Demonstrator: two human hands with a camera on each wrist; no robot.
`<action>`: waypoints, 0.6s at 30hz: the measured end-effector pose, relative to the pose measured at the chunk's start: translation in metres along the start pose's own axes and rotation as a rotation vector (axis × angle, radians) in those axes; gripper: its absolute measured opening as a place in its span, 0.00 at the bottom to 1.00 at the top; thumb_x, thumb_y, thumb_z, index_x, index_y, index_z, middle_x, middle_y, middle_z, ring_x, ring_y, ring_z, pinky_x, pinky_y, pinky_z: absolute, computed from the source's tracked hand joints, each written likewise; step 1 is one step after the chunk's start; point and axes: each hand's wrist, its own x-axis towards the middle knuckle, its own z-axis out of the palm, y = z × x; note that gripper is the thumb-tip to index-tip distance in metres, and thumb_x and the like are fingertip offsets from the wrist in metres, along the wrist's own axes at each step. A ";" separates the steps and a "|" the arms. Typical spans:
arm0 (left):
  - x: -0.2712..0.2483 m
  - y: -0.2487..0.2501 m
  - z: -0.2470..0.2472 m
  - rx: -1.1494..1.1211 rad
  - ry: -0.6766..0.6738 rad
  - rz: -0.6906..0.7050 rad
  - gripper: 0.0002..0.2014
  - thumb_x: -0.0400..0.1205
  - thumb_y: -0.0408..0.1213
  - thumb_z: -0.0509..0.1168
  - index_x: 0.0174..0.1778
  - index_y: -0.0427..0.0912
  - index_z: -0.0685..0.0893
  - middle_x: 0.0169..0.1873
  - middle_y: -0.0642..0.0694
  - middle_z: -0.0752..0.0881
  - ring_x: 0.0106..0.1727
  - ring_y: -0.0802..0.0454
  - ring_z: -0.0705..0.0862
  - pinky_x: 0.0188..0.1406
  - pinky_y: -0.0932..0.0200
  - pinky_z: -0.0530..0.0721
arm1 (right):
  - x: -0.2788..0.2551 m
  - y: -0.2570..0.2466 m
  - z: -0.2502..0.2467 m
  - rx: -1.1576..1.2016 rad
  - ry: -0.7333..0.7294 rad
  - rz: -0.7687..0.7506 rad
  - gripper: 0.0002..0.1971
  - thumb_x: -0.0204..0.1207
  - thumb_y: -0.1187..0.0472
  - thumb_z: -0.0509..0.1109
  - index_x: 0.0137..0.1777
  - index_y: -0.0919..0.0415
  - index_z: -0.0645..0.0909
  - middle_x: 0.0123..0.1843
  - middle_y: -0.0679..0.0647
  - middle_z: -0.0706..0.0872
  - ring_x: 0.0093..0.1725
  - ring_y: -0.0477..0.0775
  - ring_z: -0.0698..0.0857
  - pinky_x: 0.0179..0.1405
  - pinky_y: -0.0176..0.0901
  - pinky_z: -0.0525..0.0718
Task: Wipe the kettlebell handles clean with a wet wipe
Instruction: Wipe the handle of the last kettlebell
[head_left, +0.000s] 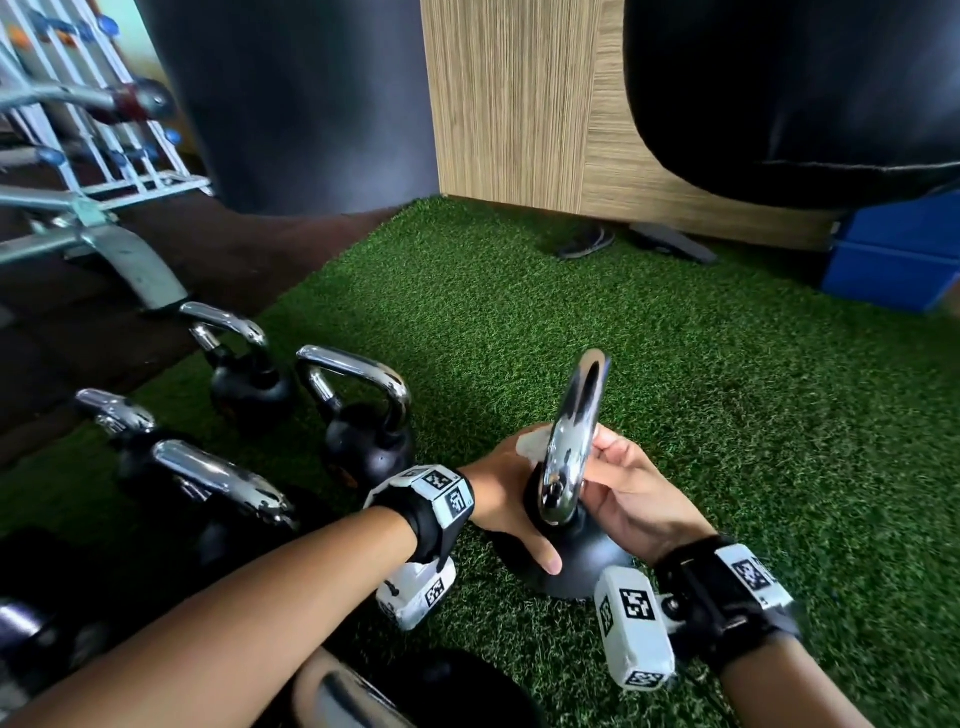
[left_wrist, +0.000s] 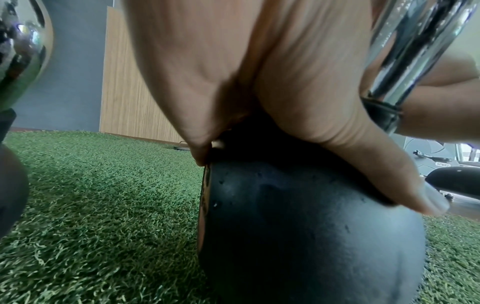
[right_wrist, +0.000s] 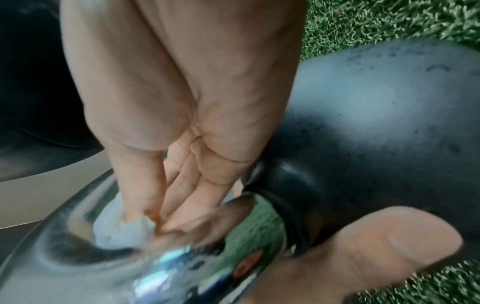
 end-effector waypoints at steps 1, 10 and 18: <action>-0.001 0.002 -0.001 0.000 0.017 0.003 0.46 0.58 0.42 0.91 0.72 0.42 0.81 0.63 0.58 0.82 0.69 0.62 0.74 0.73 0.79 0.68 | 0.004 0.001 0.000 0.039 0.059 -0.008 0.23 0.76 0.74 0.70 0.70 0.82 0.73 0.64 0.81 0.77 0.52 0.68 0.80 0.57 0.53 0.86; 0.001 0.007 -0.003 0.122 0.043 0.046 0.68 0.53 0.50 0.92 0.86 0.41 0.61 0.82 0.44 0.63 0.86 0.46 0.58 0.88 0.48 0.58 | 0.013 0.006 -0.001 0.191 0.091 -0.155 0.18 0.80 0.73 0.69 0.68 0.79 0.74 0.67 0.74 0.83 0.45 0.54 0.88 0.41 0.34 0.90; 0.007 -0.006 0.004 0.097 0.064 0.034 0.70 0.49 0.54 0.91 0.85 0.44 0.61 0.81 0.48 0.64 0.84 0.49 0.58 0.88 0.47 0.59 | 0.021 -0.006 0.005 -0.247 0.374 -0.408 0.25 0.58 0.62 0.89 0.48 0.70 0.81 0.56 0.76 0.88 0.54 0.76 0.89 0.53 0.66 0.89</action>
